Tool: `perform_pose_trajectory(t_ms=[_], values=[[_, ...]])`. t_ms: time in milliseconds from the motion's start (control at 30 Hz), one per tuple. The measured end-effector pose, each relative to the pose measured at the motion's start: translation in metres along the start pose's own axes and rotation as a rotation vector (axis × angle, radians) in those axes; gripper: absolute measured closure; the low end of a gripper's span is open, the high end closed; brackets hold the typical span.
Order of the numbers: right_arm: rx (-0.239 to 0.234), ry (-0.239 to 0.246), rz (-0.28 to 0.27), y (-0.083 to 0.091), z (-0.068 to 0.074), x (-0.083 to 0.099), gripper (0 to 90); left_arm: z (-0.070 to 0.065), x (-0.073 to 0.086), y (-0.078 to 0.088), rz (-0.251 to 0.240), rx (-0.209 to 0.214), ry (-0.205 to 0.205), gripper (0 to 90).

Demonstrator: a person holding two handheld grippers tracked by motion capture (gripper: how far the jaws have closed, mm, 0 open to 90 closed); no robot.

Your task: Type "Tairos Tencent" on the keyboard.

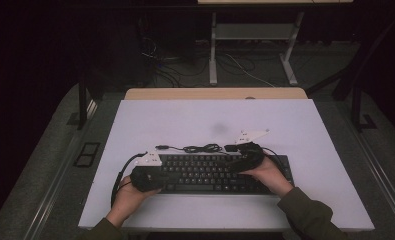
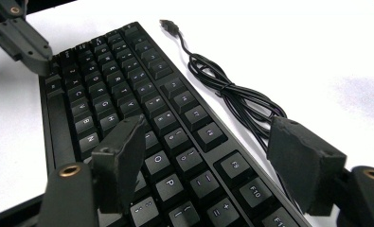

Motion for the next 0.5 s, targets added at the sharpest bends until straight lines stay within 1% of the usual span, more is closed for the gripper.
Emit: perform_pose_trajectory(t_ms=[33, 167, 300, 500], values=[[0.0, -0.002, 0.0, -0.0002, 0.0, 0.0001, 26.9, -0.0006, 0.0009, -0.0003, 0.008, 0.001, -0.006, 89.2], [0.0, -0.006, -0.002, -0.0008, 0.0001, 0.0, 21.1, -0.0031, 0.0022, -0.0029, 0.015, 0.009, -0.005, 89.2], [-0.001, -0.007, 0.002, -0.0019, 0.0007, 0.0003, 16.7, -0.0044, 0.0048, -0.0053, 0.034, 0.015, -0.02, 89.2], [0.006, -0.01, -0.001, -0.002, -0.0001, -0.0002, 16.4, -0.0061, 0.0087, -0.0101, 0.055, 0.027, -0.022, 89.3]])
Point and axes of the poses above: each handheld gripper's, and its own axes: y roughly backward along the jaws, x roughly out of its underside, z roughly to its left, the point moved 10 cm from there along -y, roughly forward along the jaws, and after that the axes turned 14 degrees about y, right-handed, at the moved point
